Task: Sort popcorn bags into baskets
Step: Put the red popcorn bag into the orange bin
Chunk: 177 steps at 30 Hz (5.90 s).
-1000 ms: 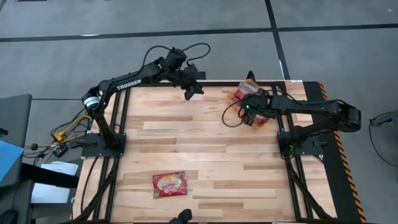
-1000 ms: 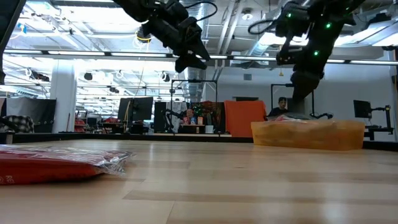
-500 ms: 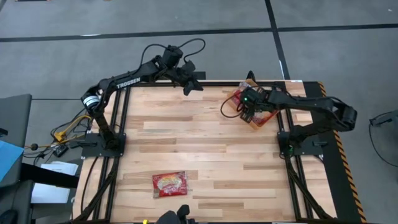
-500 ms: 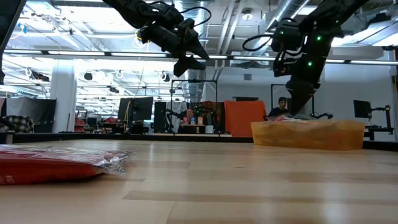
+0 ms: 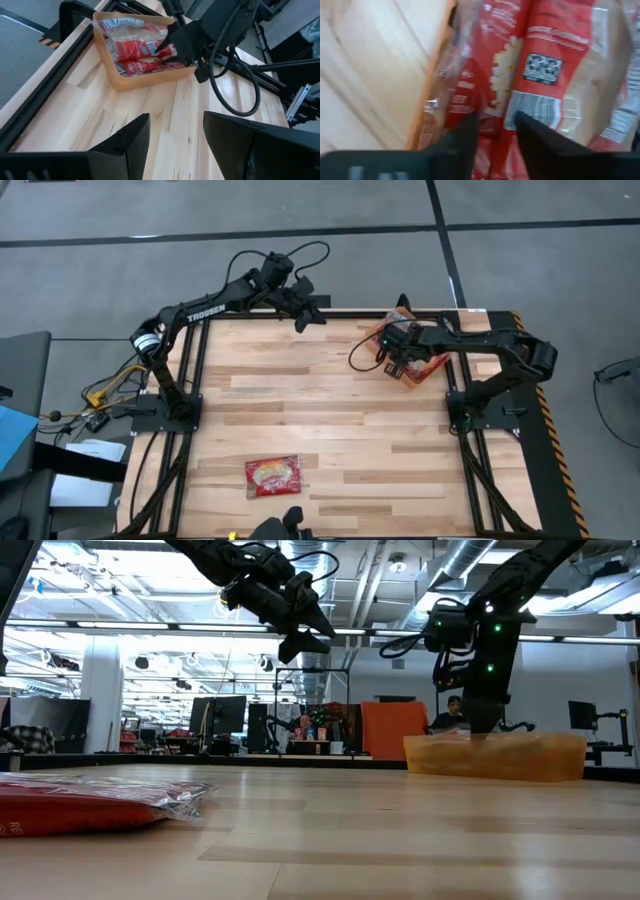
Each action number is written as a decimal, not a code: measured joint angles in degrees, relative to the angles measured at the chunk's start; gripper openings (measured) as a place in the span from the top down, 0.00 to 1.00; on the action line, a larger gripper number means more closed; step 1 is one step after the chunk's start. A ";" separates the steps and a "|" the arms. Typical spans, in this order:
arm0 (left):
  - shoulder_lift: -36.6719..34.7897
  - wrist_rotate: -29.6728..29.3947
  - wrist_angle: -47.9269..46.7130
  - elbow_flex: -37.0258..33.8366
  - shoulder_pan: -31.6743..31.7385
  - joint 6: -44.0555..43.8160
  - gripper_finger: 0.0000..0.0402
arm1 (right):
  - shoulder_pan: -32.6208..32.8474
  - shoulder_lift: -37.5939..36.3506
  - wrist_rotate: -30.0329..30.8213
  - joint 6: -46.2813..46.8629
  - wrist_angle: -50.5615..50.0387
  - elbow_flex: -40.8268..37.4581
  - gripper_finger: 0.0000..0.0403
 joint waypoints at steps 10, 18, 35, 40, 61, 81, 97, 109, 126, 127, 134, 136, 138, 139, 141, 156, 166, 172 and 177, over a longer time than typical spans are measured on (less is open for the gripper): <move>0.00 -1.93 0.00 0.04 0.13 0.00 0.57 | -1.05 -0.06 -3.64 2.11 -1.68 1.04 0.97; -0.02 -1.61 0.39 0.04 0.13 0.17 0.57 | -1.88 -5.99 -8.81 3.38 -3.25 7.15 0.99; 0.00 -5.20 0.56 0.09 -0.31 7.16 0.57 | -11.20 -7.66 -15.10 12.37 -13.37 5.94 0.40; 0.00 -7.96 0.37 0.09 -0.28 7.17 0.57 | -12.35 -5.08 -12.04 11.32 -11.82 5.02 0.23; -0.02 -9.43 -0.09 0.09 -0.26 6.96 0.57 | -10.84 1.63 -10.70 8.10 -8.58 4.69 0.96; -0.02 4.61 8.46 0.09 -0.76 8.69 0.56 | -14.23 -22.19 -48.40 20.43 5.10 4.63 0.99; -0.09 19.44 35.07 0.09 -0.34 -15.82 0.42 | -6.08 -28.16 -55.75 34.28 44.75 4.72 0.99; -0.09 19.35 42.83 0.09 -2.56 -27.92 0.42 | 0.65 -24.05 -55.54 35.37 56.00 4.72 0.99; -0.07 19.46 47.48 0.09 -7.98 -26.30 0.54 | 2.39 -21.72 -54.07 35.59 60.00 4.72 0.91; -0.07 19.52 47.47 0.09 -8.03 -25.72 0.57 | 2.34 -21.71 -54.06 35.54 59.98 4.72 0.89; -0.07 20.62 47.52 0.09 -7.82 -23.73 0.94 | 2.22 -21.78 -53.95 30.25 59.28 4.72 0.70; -0.07 20.24 47.39 0.09 -7.57 -24.06 0.97 | 1.58 -22.34 -54.58 28.94 59.12 4.72 0.64; -0.07 19.52 46.77 0.09 -7.12 -24.17 0.96 | 0.77 -23.05 -55.56 28.38 58.74 4.72 0.58; -0.07 19.51 46.61 0.09 -6.83 -24.42 0.96 | 0.29 -23.54 -55.76 28.36 57.77 4.72 0.55; -0.07 19.56 46.28 0.09 -6.10 -25.44 0.97 | -1.05 -24.83 -55.88 28.10 55.39 4.72 0.50; 0.04 5.58 26.71 0.04 -6.13 -13.03 0.98 | -0.79 -26.28 -40.30 16.37 40.39 4.81 0.43; 0.04 4.03 25.13 0.00 -7.37 -11.96 0.97 | -0.74 -20.05 -39.75 16.19 43.33 4.73 0.33; -0.07 4.45 24.79 0.04 -7.53 -11.98 0.97 | -1.41 -22.15 -40.40 16.38 43.22 4.68 0.33; -0.04 5.04 24.23 0.07 -7.65 -12.61 0.97 | -1.22 -27.76 -39.34 16.23 42.03 4.73 0.33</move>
